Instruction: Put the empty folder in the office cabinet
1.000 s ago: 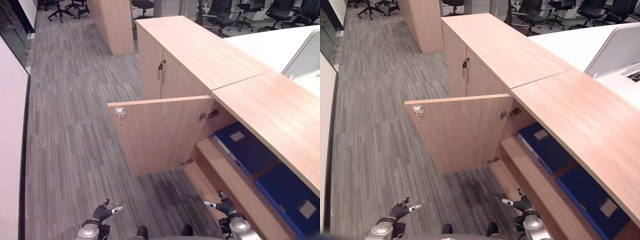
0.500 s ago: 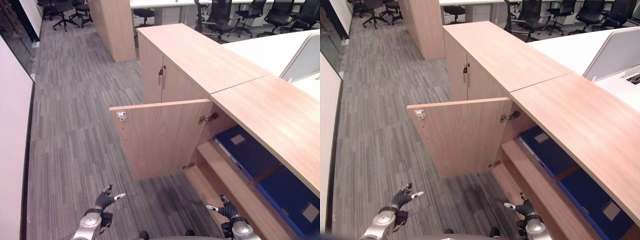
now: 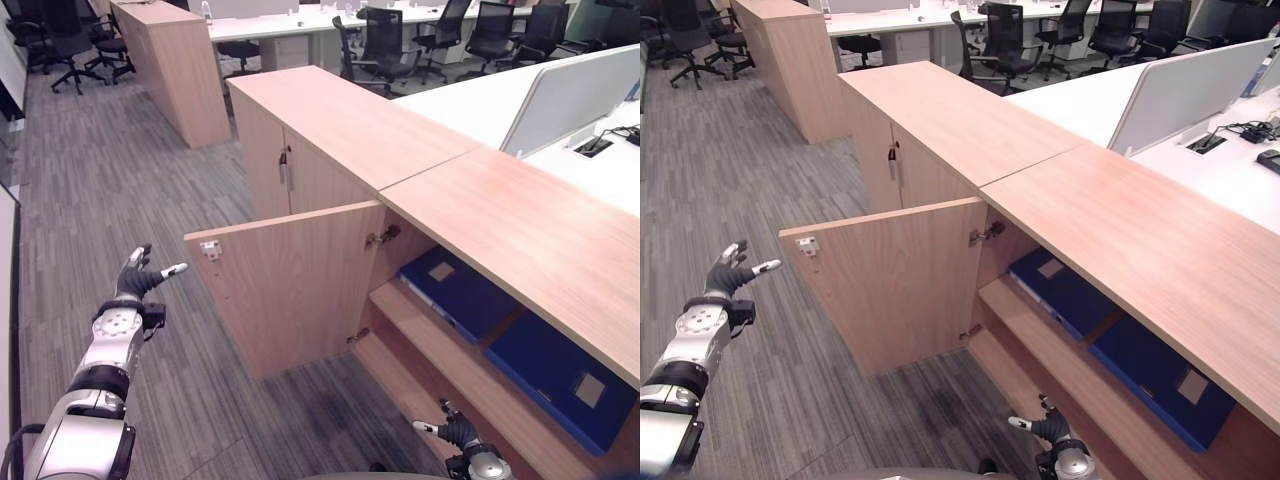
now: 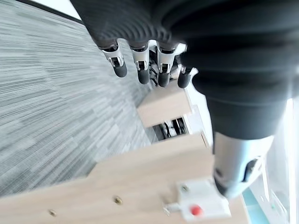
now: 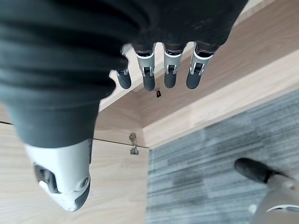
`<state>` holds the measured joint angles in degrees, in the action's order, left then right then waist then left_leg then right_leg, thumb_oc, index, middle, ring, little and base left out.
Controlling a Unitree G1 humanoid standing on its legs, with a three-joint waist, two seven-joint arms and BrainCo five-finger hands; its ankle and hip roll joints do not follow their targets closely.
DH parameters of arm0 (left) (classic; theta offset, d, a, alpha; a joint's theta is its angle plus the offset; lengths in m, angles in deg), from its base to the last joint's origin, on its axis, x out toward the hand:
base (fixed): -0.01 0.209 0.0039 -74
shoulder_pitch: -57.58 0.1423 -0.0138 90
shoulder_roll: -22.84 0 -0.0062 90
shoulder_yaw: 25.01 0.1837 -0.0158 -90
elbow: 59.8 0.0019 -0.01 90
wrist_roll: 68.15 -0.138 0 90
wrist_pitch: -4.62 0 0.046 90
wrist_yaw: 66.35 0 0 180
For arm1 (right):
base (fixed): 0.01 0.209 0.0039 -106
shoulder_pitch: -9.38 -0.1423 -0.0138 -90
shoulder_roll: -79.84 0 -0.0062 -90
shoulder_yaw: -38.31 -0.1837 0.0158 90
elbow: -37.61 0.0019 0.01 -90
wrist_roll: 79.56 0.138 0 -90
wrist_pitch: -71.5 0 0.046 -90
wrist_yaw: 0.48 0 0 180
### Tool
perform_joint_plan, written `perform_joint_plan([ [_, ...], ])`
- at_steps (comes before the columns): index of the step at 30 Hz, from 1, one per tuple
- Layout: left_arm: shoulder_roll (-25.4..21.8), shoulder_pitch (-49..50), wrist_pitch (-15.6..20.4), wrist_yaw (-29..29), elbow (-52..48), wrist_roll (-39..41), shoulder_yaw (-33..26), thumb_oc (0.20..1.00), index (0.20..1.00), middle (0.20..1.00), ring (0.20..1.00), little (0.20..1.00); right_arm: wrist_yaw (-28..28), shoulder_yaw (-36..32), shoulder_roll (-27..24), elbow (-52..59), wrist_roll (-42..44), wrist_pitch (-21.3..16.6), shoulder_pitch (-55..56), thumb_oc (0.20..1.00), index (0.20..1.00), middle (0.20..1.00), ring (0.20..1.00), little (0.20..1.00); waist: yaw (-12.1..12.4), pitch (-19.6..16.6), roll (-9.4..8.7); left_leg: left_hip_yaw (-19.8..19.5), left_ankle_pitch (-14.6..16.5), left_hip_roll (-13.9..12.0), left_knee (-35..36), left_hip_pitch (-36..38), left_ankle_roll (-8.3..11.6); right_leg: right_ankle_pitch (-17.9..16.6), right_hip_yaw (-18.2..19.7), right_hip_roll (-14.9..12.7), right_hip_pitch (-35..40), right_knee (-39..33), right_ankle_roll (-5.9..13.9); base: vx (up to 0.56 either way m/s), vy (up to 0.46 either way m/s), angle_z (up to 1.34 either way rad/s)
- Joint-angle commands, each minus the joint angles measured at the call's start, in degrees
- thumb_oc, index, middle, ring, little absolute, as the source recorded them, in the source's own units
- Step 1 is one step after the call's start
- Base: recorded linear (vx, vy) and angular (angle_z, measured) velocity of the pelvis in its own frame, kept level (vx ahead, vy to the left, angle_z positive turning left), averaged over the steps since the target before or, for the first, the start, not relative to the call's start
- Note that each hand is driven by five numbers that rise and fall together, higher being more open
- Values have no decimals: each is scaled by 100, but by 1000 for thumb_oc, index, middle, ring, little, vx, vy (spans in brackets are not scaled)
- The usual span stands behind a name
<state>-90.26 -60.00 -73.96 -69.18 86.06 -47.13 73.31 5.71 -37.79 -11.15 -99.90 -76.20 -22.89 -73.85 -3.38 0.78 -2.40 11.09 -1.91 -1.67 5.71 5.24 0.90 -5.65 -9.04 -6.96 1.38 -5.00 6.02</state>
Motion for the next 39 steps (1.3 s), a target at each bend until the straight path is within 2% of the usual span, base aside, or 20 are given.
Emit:
perform_joint_plan([
  [1, -151, -614, 224, 25, 360, -22, -3, 1000, 1000, 1000, 1000, 1000, -43, 214, -114, -20, 94, -182, -318, 1000, 1000, 1000, 1000, 1000, -3, 166, 16, 37, 507, -165, -71, 257, 303, 159, -62, -594, 53, 334, 752, -15, 45, -17],
  [8, 220, -889, 261, 26, 291, 42, 269, 1000, 1000, 1000, 1000, 1000, -37, 209, -41, -279, 155, -148, -399, 1000, 1000, 1000, 1000, 1000, -83, 201, -60, 98, 535, -136, -71, 256, 268, 96, -10, -650, -47, 397, 815, -8, 22, -6],
  [17, 1051, -466, 210, 161, 46, -203, 629, 1000, 1000, 1000, 1000, 1000, -6, 196, 2, -245, 43, -91, -461, 1000, 1000, 1000, 1000, 1000, -69, 207, -126, 61, 558, -107, -71, 267, 230, 105, -66, -678, -27, 418, 805, 4, 12, 2],
  [20, 1416, -108, 247, 361, -607, -132, 879, 1000, 1000, 1000, 1000, 1000, 8, 153, 24, -259, 0, -60, -529, 1000, 1000, 1000, 1000, 1000, 0, 238, -140, 9, 557, -98, -71, 253, 212, 110, -107, -694, -9, 422, 790, -1, 8, 2],
  [23, 1497, 18, 237, 424, -787, -144, 950, 1000, 1000, 1000, 1000, 1000, 6, 136, 40, -294, 0, -58, -556, 1000, 1000, 1000, 1000, 1000, 28, 241, -139, -6, 558, -92, -71, 249, 204, 107, -122, -704, -4, 422, 789, -5, 9, 7],
  [25, 1662, 431, 211, 611, -1217, -127, 1087, 1000, 1000, 1000, 1000, 1000, -6, 105, 79, -267, -35, -36, -561, 1000, 1000, 1000, 1000, 1000, 90, 264, -124, -56, 562, -75, -71, 243, 186, 119, -155, -717, 8, 432, 775, -5, 22, 5],
  [33, 1545, 1582, 159, 1212, -2626, -292, 1428, 1000, 1000, 1000, 1000, 1000, -65, -80, 117, -43, -102, -19, -499, 1000, 1000, 1000, 1000, 1000, 234, 364, -64, -145, 545, -5, -71, 142, 142, 77, -230, -816, -34, 469, 779, -11, 23, 7],
  [36, 1495, 1723, 183, 1286, -2843, -186, 1441, 1000, 1000, 1000, 1000, 1000, 2, -61, 82, -3, -181, -4, -716, 1000, 1000, 1000, 1000, 1000, 264, 537, -39, -63, 477, 7, -71, -62, 147, -223, -241, -910, -307, 462, 872, -165, -11, -1],
  [39, 1257, 1889, 197, 1412, -3075, -138, 1474, 1000, 1000, 1000, 1000, 1000, 45, -46, 70, 42, -152, -31, -1022, 1000, 1000, 1000, 1000, 1000, 339, 645, 70, 176, 333, -83, -76, -385, 151, -444, -307, -1005, -585, 564, 898, -227, -60, -34],
])
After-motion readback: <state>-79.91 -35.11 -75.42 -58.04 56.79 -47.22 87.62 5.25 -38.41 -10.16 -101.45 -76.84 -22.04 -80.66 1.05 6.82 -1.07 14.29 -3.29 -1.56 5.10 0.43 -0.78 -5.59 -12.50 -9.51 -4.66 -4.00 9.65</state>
